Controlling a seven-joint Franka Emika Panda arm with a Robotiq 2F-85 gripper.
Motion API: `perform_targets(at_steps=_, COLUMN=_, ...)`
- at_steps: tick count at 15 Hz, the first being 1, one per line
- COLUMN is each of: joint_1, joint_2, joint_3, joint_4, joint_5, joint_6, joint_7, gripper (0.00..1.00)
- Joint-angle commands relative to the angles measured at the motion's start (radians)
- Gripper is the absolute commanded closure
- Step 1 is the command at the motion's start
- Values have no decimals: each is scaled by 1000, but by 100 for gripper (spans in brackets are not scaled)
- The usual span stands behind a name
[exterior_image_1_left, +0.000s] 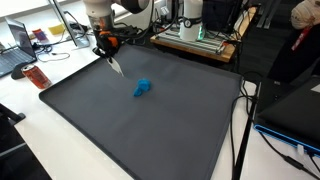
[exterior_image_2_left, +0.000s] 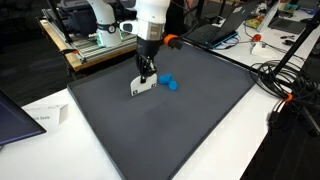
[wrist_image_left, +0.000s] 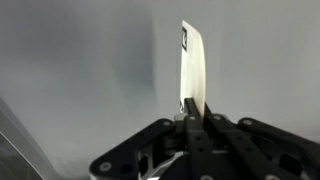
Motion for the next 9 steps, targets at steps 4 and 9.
perform_targets(at_steps=4, joint_1=-93, joint_2=-161, joint_3=109, joint_4=-107, joint_5=88, joint_6=212, joint_7=-160, gripper=99)
perform_targets(at_steps=9, joint_1=-149, joint_2=-193, joint_3=243, joint_4=-141, joint_5=356, joint_6=391, joint_7=-478, gripper=99)
